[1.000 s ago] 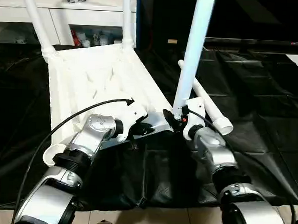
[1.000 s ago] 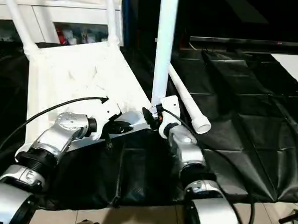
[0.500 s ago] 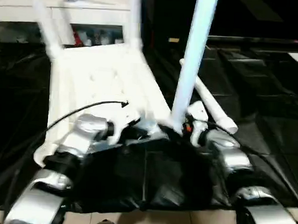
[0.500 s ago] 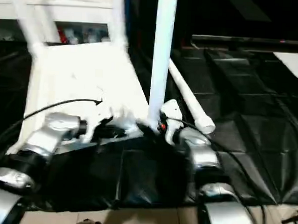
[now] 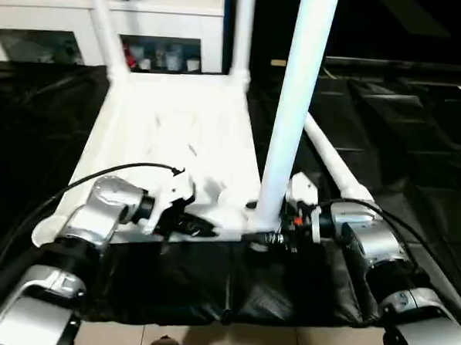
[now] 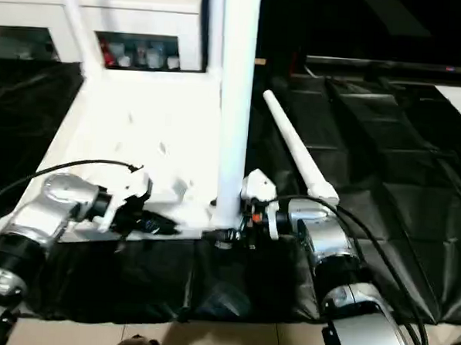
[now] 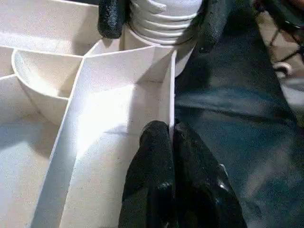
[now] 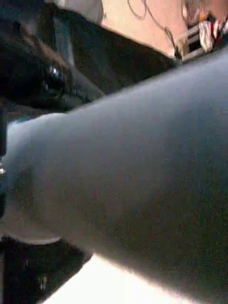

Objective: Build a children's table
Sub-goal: Rotate leg to tighten

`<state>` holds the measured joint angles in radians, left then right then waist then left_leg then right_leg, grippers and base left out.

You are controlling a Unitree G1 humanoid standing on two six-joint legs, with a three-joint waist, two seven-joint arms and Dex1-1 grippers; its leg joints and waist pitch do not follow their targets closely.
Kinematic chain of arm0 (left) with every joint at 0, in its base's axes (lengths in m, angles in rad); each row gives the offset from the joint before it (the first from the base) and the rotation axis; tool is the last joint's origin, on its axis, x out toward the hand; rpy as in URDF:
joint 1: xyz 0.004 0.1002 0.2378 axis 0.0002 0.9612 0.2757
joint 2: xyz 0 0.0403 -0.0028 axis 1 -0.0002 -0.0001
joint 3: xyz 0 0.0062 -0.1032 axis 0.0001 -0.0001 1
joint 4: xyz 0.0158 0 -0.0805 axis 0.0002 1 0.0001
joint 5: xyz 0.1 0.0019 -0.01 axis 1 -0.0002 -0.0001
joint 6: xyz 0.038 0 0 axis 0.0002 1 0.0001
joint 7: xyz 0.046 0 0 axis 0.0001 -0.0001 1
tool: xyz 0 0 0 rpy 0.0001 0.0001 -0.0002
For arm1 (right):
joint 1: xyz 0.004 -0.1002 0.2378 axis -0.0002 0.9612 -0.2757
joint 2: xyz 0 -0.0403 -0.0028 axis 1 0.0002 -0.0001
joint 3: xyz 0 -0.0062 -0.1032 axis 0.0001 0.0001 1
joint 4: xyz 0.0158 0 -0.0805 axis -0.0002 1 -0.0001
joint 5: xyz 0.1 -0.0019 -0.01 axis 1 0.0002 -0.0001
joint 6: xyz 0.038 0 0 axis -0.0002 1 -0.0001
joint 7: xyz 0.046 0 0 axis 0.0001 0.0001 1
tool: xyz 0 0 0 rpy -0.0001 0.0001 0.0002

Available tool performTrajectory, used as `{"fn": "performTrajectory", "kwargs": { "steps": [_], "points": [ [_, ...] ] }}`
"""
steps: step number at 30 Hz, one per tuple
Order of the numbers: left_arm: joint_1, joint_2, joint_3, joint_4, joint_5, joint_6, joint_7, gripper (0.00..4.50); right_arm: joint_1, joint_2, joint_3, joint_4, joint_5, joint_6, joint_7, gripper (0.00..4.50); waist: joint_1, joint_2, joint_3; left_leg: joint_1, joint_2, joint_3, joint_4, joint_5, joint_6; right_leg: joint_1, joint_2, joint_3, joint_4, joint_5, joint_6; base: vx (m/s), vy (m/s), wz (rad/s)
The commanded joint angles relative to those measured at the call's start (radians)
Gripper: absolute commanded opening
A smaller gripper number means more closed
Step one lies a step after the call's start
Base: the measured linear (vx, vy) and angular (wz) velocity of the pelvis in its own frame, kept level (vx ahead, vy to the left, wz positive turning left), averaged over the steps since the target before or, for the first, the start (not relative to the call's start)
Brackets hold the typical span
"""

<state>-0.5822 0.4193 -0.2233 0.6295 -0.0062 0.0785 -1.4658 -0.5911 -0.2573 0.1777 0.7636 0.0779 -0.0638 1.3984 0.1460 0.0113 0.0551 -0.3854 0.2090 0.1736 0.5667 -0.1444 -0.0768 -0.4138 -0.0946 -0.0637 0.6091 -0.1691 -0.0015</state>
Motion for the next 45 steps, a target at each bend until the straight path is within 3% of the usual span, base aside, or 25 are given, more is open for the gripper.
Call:
{"fn": "performTrajectory", "kwargs": {
  "steps": [1,6,10,15,16,17,18,21,24,25,26,33,35,37,38,41,45],
  "points": [
    [-0.010,-0.032,-0.024,-0.053,-0.045,-0.012,-0.020,0.00,0.009,0.027,0.078,-0.037,-0.006,0.018,0.054,3.02,-0.004,-0.002,-0.068,0.024,0.026,0.003,-0.067,-0.327,0.034,0.042,-0.046,0.035,-0.073,-0.287,-0.228,0.000,0.000,0.00],
    [-0.010,-0.032,-0.025,-0.045,-0.035,-0.019,-0.004,0.00,0.026,0.030,0.077,-0.058,-0.003,0.032,0.057,2.76,-0.003,-0.003,-0.069,0.024,0.024,0.002,-0.068,-0.334,0.022,0.044,-0.047,0.036,-0.074,-0.289,-0.224,0.000,0.000,0.00],
    [-0.033,-0.072,-0.008,-0.012,0.002,-0.019,0.118,0.00,0.018,0.087,0.003,-0.031,0.014,0.062,-0.130,2.74,-0.002,0.000,-0.067,0.023,0.024,0.001,-0.069,-0.330,0.013,0.042,-0.048,0.036,-0.074,-0.299,-0.219,0.000,0.000,0.00],
    [-0.076,-0.121,0.000,0.035,0.062,0.008,0.302,0.00,-0.031,0.161,-0.070,0.085,-0.018,0.046,-0.461,2.74,-0.019,-0.002,-0.062,0.028,0.017,-0.007,-0.074,-0.398,-0.029,0.040,-0.055,0.033,-0.091,-0.456,-0.169,0.000,0.000,0.00],
    [-0.103,-0.170,0.020,0.062,0.068,0.041,0.414,0.00,-0.055,0.207,-0.111,0.150,-0.024,0.047,-0.658,2.73,-0.028,-0.005,-0.060,0.028,0.015,-0.009,-0.075,-0.406,-0.035,0.038,-0.054,0.032,-0.095,-0.485,-0.154,0.000,0.000,0.00],
    [-0.112,-0.187,0.025,0.069,0.068,0.051,0.447,0.00,-0.060,0.223,-0.125,0.167,-0.025,0.052,-0.721,2.73,-0.041,-0.002,-0.058,0.034,0.011,-0.013,-0.073,-0.433,-0.050,0.034,-0.056,0.026,-0.103,-0.547,-0.139,0.000,0.000,0.00],
    [-0.112,-0.190,0.026,0.069,0.068,0.052,0.453,0.00,-0.061,0.225,-0.125,0.169,-0.026,0.052,-0.730,2.73,-0.044,-0.004,-0.059,0.033,0.010,-0.013,-0.072,-0.434,-0.046,0.034,-0.056,0.026,-0.107,-0.559,-0.130,0.000,0.000,0.00],
    [-0.125,-0.245,0.036,0.080,0.075,0.078,0.557,0.00,-0.072,0.273,-0.145,0.208,-0.044,0.045,-0.889,2.73,-0.051,-0.005,-0.061,0.031,0.009,-0.012,-0.071,-0.435,-0.033,0.033,-0.052,0.026,-0.111,-0.544,-0.124,0.000,0.000,0.00],
    [-0.127,-0.292,0.039,0.082,0.091,0.086,0.634,0.00,-0.086,0.319,-0.156,0.243,-0.056,0.021,-0.985,2.73,-0.054,-0.003,-0.062,0.028,0.010,-0.008,-0.071,-0.415,-0.020,0.033,-0.048,0.029,-0.106,-0.469,-0.145,0.000,0.000,0.00],
    [-0.123,-0.307,0.035,0.078,0.097,0.085,0.646,0.00,-0.093,0.332,-0.151,0.256,-0.071,0.001,-1.010,3.07,-0.053,-0.003,-0.063,0.028,0.009,-0.008,-0.070,-0.415,-0.016,0.033,-0.048,0.029,-0.105,-0.462,-0.146,0.000,0.000,0.00],
    [-0.115,-0.313,0.024,0.069,0.103,0.078,0.641,0.00,-0.100,0.342,-0.153,0.268,-0.074,-0.018,-1.021,3.07,-0.054,-0.001,-0.063,0.025,0.010,-0.008,-0.072,-0.415,-0.012,0.035,-0.047,0.029,-0.103,-0.441,-0.150,0.000,0.000,0.00],
    [-0.080,-0.282,-0.002,0.027,0.090,0.053,0.561,0.00,-0.108,0.322,-0.153,0.259,-0.053,-0.068,-0.912,3.86,-0.052,-0.001,-0.065,0.020,0.012,-0.006,-0.072,-0.402,0.002,0.042,-0.046,0.030,-0.094,-0.371,-0.171,0.000,0.000,0.00],
    [-0.057,-0.243,-0.016,0.000,0.081,0.024,0.476,0.00,-0.102,0.275,-0.111,0.251,-0.091,-0.095,-0.852,4.07,-0.055,0.000,-0.068,0.015,0.013,-0.007,-0.072,-0.380,0.008,0.046,-0.047,0.030,-0.091,-0.347,-0.176,0.000,0.000,0.00],
    [-0.054,-0.233,-0.017,-0.002,0.079,0.015,0.456,0.00,-0.103,0.263,-0.101,0.254,-0.100,-0.104,-0.836,4.07,-0.056,0.002,-0.069,0.012,0.012,-0.005,-0.071,-0.364,0.011,0.048,-0.045,0.031,-0.088,-0.319,-0.182,0.000,0.000,0.00],
    [-0.050,-0.223,-0.019,-0.001,0.079,0.008,0.439,0.00,-0.103,0.252,-0.095,0.253,-0.099,-0.109,-0.805,4.07,-0.053,0.003,-0.071,0.017,0.013,-0.001,-0.067,-0.341,0.017,0.045,-0.044,0.033,-0.084,-0.267,-0.203,0.000,0.000,0.00],
    [-0.036,-0.184,-0.021,-0.012,0.054,-0.025,0.347,0.00,-0.086,0.212,-0.077,0.214,-0.067,-0.120,-0.607,4.07,-0.047,0.005,-0.073,0.012,0.016,0.001,-0.065,-0.314,0.033,0.053,-0.040,0.030,-0.075,-0.213,-0.221,0.000,0.000,0.00],
    [-0.029,-0.160,-0.016,-0.034,0.023,-0.024,0.275,0.00,-0.062,0.183,-0.051,0.157,-0.035,-0.099,-0.428,4.07,-0.042,0.005,-0.073,0.014,0.019,0.003,-0.062,-0.299,0.049,0.054,-0.038,0.029,-0.066,-0.152,-0.255,0.000,0.000,0.00]
  ]
}}
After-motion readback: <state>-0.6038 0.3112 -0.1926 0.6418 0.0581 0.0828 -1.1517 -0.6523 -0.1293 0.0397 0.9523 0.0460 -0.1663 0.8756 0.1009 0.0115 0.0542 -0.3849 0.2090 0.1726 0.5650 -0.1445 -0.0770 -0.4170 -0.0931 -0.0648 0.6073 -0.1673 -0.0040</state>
